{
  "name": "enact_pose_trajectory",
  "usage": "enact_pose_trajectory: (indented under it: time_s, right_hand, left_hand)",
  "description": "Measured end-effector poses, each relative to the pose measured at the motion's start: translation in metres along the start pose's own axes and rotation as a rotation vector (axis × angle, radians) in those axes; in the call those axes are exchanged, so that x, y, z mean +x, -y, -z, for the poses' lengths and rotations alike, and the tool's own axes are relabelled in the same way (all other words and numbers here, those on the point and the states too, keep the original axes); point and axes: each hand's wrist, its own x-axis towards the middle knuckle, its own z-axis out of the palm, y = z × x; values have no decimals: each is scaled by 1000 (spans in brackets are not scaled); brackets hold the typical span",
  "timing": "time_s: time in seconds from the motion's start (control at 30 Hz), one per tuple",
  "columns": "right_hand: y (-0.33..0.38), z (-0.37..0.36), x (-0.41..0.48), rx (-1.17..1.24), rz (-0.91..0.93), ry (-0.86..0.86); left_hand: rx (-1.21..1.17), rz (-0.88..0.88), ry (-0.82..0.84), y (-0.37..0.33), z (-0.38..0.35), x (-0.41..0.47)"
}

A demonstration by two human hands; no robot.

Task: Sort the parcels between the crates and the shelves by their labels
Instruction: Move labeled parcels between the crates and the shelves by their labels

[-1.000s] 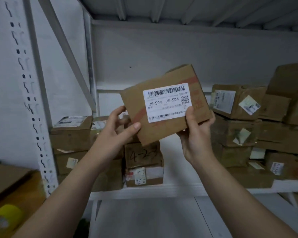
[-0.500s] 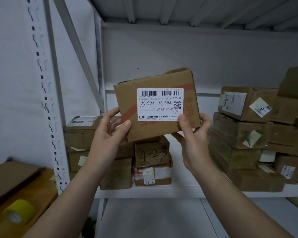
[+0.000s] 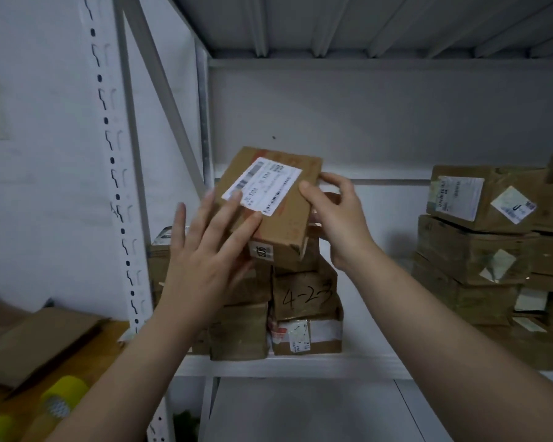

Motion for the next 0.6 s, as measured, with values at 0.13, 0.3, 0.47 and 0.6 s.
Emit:
enact_pose_trajectory:
  time_s: [0.13, 0.3, 0.47, 0.6]
  right_hand:
    - [-1, -15, 6, -140, 98, 70]
    - [-37, 6, 13, -977, 224, 76]
    - [-62, 23, 14, -930, 155, 210]
    - [-72, 25, 13, -864, 178, 232]
  left_hand:
    - [100, 13, 34, 10, 8, 11]
    - [202, 175, 220, 15, 3, 25]
    - [160, 176, 437, 18, -22, 21]
    - [127, 216, 514, 23, -36, 12]
